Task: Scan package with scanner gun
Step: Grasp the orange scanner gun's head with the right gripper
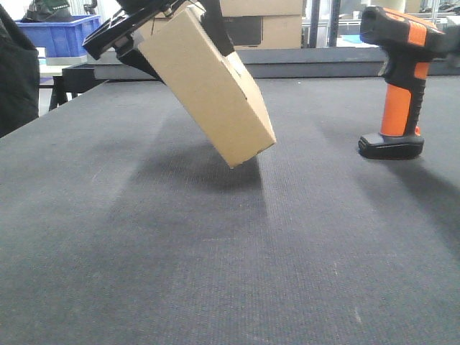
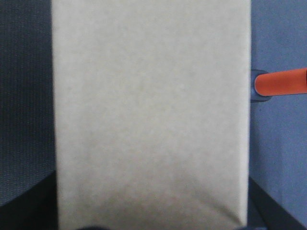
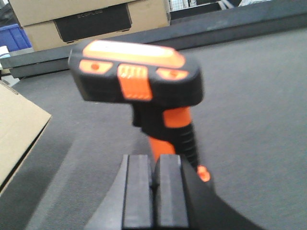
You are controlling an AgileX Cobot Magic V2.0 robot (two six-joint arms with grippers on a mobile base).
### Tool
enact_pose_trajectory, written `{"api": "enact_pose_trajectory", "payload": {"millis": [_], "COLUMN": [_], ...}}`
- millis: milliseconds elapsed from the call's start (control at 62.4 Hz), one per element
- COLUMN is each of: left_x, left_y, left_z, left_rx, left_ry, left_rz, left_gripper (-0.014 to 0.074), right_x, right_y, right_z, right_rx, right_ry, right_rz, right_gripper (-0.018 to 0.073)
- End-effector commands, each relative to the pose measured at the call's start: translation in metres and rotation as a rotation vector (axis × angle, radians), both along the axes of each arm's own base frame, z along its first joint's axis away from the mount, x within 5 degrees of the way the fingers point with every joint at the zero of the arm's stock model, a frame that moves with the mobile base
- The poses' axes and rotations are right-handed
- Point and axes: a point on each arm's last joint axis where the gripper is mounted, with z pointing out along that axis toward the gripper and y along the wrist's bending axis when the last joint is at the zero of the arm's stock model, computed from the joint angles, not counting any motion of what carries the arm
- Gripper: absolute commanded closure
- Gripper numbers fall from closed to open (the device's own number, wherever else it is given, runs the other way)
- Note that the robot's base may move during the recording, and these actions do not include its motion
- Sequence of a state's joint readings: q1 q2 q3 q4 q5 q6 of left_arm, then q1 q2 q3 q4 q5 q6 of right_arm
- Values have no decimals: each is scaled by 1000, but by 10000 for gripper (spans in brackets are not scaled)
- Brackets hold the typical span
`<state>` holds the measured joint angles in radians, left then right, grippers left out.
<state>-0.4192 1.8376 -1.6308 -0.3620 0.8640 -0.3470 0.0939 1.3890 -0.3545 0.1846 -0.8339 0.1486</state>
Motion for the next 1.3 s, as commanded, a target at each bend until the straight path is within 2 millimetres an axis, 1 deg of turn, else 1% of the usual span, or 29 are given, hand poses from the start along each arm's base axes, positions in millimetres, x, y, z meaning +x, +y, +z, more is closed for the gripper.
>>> {"api": "enact_pose_trajectory", "payload": {"millis": [0,48,144,353,433,513,561,609,673,689,705,721,737,833,865,994,1186,1282], "left_x": [0,0,0,1,1,1,2,2,2,2,2,2,2,2,2,2,2,2], "left_y": [-2,-2,-1,-1,-1,-1,-1,-1,-1,-1,-1,-1,-1,-1,-1,-1,-1,-1], "left_z": [4,3,3,4,4,4,4,4,4,4,4,4,4,4,4,4,4,4], "left_rx": [-14,-10,-3,-7,-9,-10,-11,-11,-11,-11,-11,-11,-11,-11,-11,-11,-11,-11], "left_ry": [-22,-24,-27,-35,-41,-43,-44,-44,-44,-44,-44,-44,-44,-44,-44,-44,-44,-44], "left_rz": [7,6,5,9,11,12,12,12,12,12,12,12,12,12,12,12,12,12], "left_gripper": [708,708,708,708,708,708,708,708,708,708,708,708,708,708,708,708,708,708], "right_x": [10,15,27,52,59,61,62,62,62,62,62,62,61,62,62,65,75,80], "right_y": [3,5,9,12,13,14,14,14,14,14,14,14,14,14,14,13,11,11], "right_z": [-3,-6,-7,-11,-13,-15,-16,-16,-16,-16,-17,-17,-17,-18,-17,-19,-32,-30], "right_rx": [-4,-27,-30,-25,-25,-25,-26,-26,-26,-23,-23,-23,-22,-22,-23,-32,31,33], "right_ry": [-32,-31,-59,-58,-50,-42,-40,-40,-40,-36,-33,-34,-30,-25,-33,-73,-59,-75], "right_rz": [-54,-65,-68,-76,-75,-74,-74,-74,-74,-74,-73,-73,-73,-72,-74,-87,-140,-141], "right_gripper": [721,721,721,721,721,707,652,571,401,339,298,277,218,21,-18,-10,-10,-10]}}
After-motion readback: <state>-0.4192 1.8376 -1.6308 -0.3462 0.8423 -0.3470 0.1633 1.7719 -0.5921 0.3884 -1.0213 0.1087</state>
